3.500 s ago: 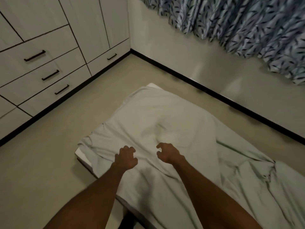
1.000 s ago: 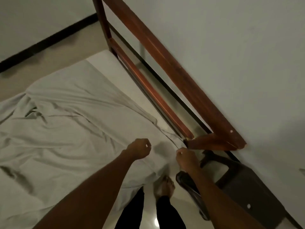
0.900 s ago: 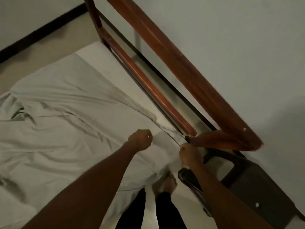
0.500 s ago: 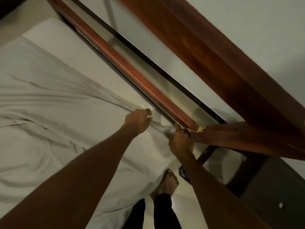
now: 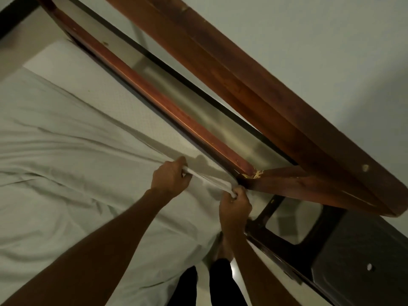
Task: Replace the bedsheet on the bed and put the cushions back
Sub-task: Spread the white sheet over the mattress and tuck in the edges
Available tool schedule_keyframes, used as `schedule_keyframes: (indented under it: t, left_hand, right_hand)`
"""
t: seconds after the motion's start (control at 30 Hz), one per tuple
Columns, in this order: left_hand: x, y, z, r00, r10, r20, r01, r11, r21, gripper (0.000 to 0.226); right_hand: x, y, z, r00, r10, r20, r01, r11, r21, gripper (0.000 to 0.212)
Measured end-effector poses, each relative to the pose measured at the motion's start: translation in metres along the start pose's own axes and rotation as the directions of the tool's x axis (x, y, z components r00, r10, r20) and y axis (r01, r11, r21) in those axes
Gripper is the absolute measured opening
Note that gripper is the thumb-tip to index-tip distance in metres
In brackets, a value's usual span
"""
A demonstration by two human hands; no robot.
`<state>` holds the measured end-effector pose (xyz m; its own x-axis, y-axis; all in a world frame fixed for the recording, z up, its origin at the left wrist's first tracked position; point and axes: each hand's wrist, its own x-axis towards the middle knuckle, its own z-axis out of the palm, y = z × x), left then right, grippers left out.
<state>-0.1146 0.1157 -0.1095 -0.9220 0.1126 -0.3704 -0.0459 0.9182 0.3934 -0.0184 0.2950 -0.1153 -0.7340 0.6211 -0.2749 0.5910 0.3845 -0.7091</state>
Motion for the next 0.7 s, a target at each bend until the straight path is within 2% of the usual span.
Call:
schedule_keyframes:
  t: [0.07,0.17,0.27,0.37,0.47,0.5,0.57,0.63,0.7]
  left_hand:
    - [0.002,0.014,-0.005,0.993,-0.033,-0.116,0.014,0.987,-0.158,0.024]
    - [0.009,0.030,-0.005,0.973,0.084,-0.216,-0.148,0.942,-0.302,0.025]
    - [0.019,0.043,-0.004,0.942,0.244,-0.228,-0.311,0.892,-0.327,0.024]
    - [0.027,0.042,0.005,0.918,0.388,-0.078,-0.394,0.883,-0.255,0.023]
    - [0.027,0.029,0.012,0.874,0.460,0.159,-0.422,0.879,-0.220,0.014]
    - [0.027,0.027,0.015,0.858,0.462,0.223,-0.424,0.883,-0.199,0.028]
    - [0.030,0.030,0.015,0.817,0.491,0.303,-0.464,0.871,-0.159,0.057]
    - [0.035,0.039,0.017,0.766,0.532,0.362,-0.526,0.841,-0.123,0.065]
    - [0.039,0.044,0.020,0.712,0.561,0.421,-0.603,0.797,-0.042,0.056]
  right_hand:
    - [-0.012,-0.003,0.000,0.997,0.038,-0.063,-0.034,0.997,0.068,0.011]
    - [-0.018,-0.011,-0.002,0.980,0.147,-0.134,-0.121,0.975,0.188,0.022]
    - [-0.012,-0.018,-0.002,0.980,0.074,-0.187,-0.021,0.963,0.268,0.019]
    - [-0.004,-0.014,-0.001,0.978,-0.069,-0.197,0.122,0.954,0.273,0.028]
    - [-0.009,0.001,-0.005,0.996,-0.061,-0.063,0.076,0.962,0.264,0.046]
    - [-0.012,0.008,-0.006,0.999,-0.038,-0.038,0.047,0.963,0.265,0.053]
    - [-0.016,0.026,-0.007,0.997,0.066,-0.040,-0.052,0.957,0.285,0.061]
    - [-0.018,0.040,-0.007,0.960,0.276,-0.045,-0.244,0.904,0.351,0.058]
    - [-0.014,0.051,-0.006,0.834,0.551,0.043,-0.507,0.733,0.453,0.043]
